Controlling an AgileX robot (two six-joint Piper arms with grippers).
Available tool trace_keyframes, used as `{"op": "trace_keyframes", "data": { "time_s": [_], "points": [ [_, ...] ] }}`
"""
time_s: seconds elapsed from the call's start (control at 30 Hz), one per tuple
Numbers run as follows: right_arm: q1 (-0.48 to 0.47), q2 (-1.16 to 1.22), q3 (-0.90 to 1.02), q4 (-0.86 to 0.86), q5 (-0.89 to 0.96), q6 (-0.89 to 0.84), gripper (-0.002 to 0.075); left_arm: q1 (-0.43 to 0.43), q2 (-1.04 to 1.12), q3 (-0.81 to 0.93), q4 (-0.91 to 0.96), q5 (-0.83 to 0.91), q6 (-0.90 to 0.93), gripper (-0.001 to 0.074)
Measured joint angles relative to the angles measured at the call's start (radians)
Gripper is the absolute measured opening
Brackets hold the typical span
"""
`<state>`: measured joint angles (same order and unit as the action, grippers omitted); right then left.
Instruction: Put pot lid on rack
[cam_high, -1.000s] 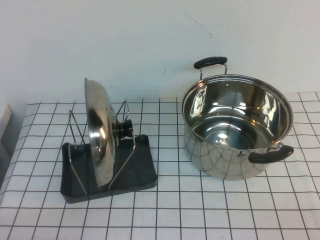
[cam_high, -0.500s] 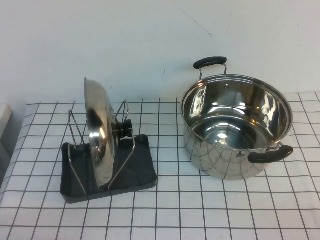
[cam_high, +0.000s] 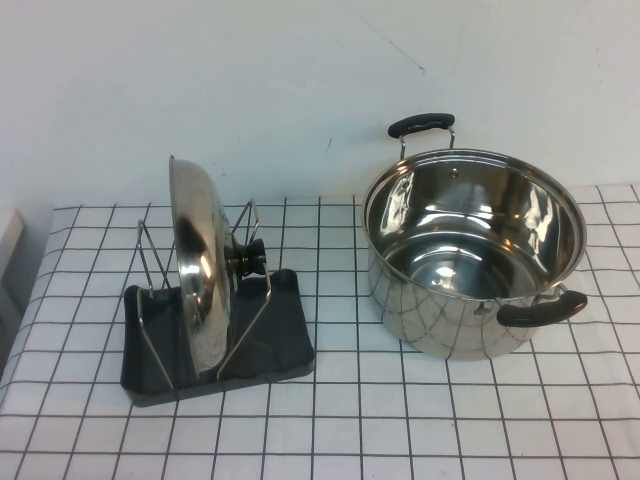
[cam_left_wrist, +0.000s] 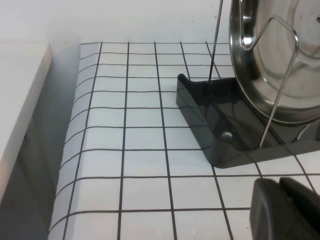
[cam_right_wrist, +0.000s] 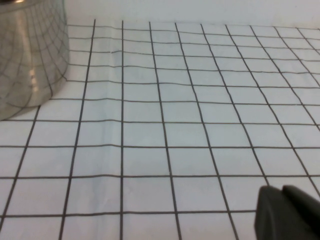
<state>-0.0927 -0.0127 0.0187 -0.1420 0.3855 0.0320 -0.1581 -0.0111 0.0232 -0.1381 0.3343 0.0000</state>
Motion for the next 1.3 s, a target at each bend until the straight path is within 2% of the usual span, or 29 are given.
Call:
{"op": "trace_keyframes", "data": {
  "time_s": [0.43,1.3],
  "points": [
    [0.0,0.0,0.002,-0.004,-0.006,0.0,-0.0002,0.028,0.0,0.0,0.0,0.0,0.0,-0.0002],
    [0.0,0.0,0.002,-0.004,-0.008,0.0,-0.0002,0.029,0.0,0.0,0.0,0.0,0.0,-0.0002]
  ]
}}
